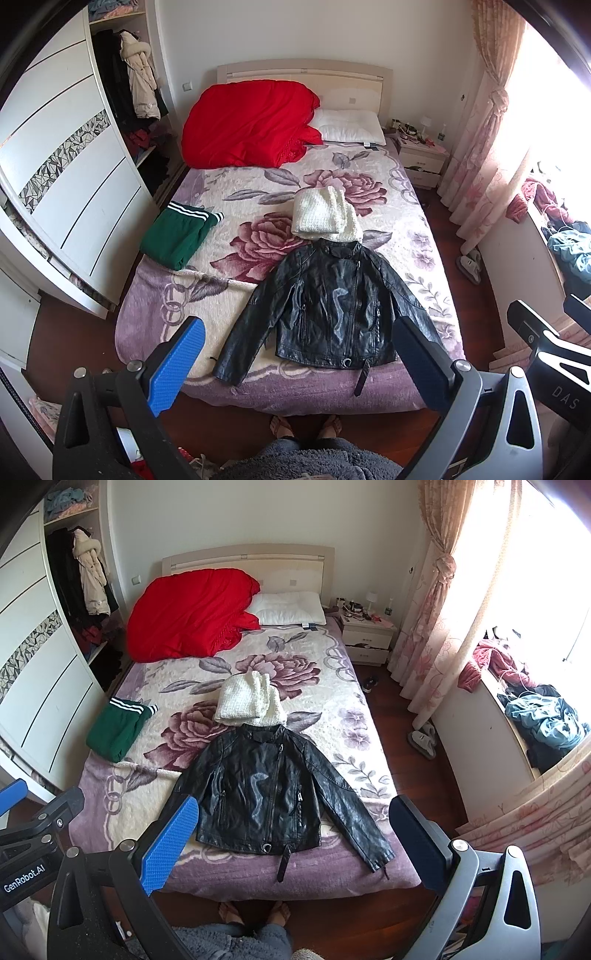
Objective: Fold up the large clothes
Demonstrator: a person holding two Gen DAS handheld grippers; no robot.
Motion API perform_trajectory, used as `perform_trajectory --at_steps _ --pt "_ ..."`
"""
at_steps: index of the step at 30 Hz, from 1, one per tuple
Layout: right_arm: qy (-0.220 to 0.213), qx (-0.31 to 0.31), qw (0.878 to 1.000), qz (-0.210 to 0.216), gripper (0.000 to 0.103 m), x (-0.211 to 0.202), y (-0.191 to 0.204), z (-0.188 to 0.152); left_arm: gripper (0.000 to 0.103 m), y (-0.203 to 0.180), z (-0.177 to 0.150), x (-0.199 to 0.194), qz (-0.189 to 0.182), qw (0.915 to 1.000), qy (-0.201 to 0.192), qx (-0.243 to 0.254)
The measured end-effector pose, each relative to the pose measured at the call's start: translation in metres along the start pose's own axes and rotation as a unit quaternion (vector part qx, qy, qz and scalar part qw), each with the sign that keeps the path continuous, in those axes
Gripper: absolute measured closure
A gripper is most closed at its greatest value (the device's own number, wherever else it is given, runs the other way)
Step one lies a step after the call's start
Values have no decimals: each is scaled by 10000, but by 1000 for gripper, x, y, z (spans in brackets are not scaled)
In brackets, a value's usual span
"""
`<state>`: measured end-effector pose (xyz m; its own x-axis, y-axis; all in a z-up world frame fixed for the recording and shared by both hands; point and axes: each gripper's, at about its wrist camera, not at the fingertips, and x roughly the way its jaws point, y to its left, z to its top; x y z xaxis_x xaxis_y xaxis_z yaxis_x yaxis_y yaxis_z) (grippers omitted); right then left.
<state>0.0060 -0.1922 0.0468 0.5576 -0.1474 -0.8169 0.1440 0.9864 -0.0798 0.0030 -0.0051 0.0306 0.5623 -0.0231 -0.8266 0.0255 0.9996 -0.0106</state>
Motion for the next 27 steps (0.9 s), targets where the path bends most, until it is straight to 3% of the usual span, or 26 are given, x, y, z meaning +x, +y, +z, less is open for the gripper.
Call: perform_trajectory --at_steps 8,27 --pt "-56 20 10000 -2 0 -12 -1 13 0 -1 1 -2 -16 10000 -41 -7" --pt "-170 22 9999 -8 0 -21 -1 8 0 -4 0 -9 -22 9999 -146 16"
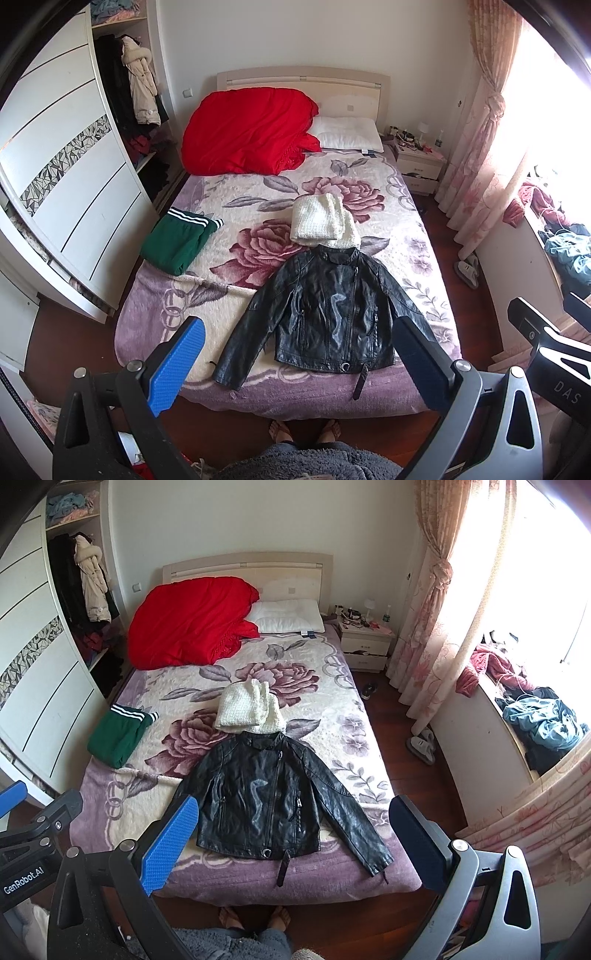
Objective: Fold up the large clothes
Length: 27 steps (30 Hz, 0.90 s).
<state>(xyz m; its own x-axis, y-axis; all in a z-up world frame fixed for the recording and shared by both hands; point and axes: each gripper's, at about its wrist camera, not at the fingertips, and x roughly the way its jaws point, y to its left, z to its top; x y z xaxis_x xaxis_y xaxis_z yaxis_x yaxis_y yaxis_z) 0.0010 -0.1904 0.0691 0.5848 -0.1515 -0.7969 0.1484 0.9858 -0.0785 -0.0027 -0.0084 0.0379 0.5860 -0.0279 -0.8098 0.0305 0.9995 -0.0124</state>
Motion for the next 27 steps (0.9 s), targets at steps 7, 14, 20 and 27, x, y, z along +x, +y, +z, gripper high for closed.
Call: perform_trajectory --at_steps 7,14,20,27 --pt "-26 -9 10000 -4 0 0 1 -1 0 -1 0 -1 -4 10000 -26 -5" --pt "-18 1 10000 13 0 -1 1 -1 0 0 0 0 -45 10000 -11 -32" --pt "113 171 9998 41 0 16 9 1 0 5 5 20 0 10000 -5 -83" --pt "549 1005 9932 -228 0 121 -26 -18 0 16 -2 133 421 9991 33 90"
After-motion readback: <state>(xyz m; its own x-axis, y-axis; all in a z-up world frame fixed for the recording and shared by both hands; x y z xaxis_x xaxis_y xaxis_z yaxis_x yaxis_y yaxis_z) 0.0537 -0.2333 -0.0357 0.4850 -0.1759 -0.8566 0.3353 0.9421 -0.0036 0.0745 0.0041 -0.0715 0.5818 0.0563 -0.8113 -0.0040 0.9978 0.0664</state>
